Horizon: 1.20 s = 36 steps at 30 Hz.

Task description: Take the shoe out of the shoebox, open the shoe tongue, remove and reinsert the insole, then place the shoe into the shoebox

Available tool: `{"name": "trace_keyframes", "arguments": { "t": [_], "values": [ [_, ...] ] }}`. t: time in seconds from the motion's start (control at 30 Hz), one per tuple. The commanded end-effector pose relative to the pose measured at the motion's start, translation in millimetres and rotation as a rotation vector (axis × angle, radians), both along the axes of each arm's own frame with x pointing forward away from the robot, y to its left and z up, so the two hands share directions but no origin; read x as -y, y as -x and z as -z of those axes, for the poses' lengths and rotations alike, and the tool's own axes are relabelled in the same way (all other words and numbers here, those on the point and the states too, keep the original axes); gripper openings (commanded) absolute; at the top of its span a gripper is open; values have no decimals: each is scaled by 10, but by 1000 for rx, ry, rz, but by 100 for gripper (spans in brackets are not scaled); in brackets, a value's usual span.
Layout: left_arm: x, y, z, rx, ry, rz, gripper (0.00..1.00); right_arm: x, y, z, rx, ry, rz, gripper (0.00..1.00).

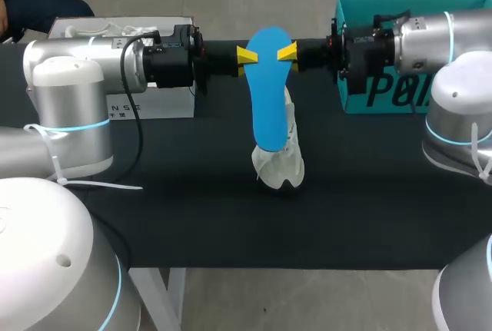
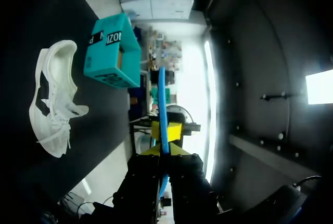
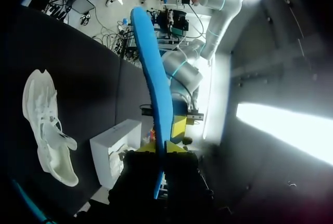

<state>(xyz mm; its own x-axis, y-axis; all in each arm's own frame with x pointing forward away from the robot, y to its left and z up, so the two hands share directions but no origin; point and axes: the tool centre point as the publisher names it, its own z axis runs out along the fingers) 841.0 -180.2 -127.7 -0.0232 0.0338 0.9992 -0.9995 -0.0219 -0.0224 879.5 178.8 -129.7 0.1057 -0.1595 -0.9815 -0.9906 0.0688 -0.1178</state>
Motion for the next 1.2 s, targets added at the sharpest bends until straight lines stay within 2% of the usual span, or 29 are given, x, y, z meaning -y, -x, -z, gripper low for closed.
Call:
{"name": "trace_keyframes", "arguments": {
  "t": [0.03,0.2,0.23,0.3,0.33,0.5,0.8,0.93,1.1,1.2],
  "values": [
    [13,1,1,0,-1,-1,0,-60,-32,15,-3,-2,0,0],
    [13,1,1,0,-1,-1,0,-73,-32,17,-11,0,-8,0],
    [13,1,1,0,-1,-1,9,-76,-35,16,-13,3,-11,0],
    [13,1,1,0,-1,-1,67,-65,-45,3,-14,8,-12,0],
    [14,-2,-2,-1,-7,2,100,-46,-47,-5,-13,10,-8,0],
    [-14,0,-30,-12,-49,23,100,-23,-43,-13,-19,7,-6,0],
    [-242,27,26,-55,-107,42,100,35,-42,-7,-26,7,7,0],
    [-418,50,53,-81,-173,44,100,77,-54,-7,-32,7,18,0],
    [-747,86,40,-105,-191,28,100,63,-50,-45,-33,27,12,0],
    [-912,119,7,-136,-227,95,100,79,-41,-83,-30,44,9,0]
  ]
}}
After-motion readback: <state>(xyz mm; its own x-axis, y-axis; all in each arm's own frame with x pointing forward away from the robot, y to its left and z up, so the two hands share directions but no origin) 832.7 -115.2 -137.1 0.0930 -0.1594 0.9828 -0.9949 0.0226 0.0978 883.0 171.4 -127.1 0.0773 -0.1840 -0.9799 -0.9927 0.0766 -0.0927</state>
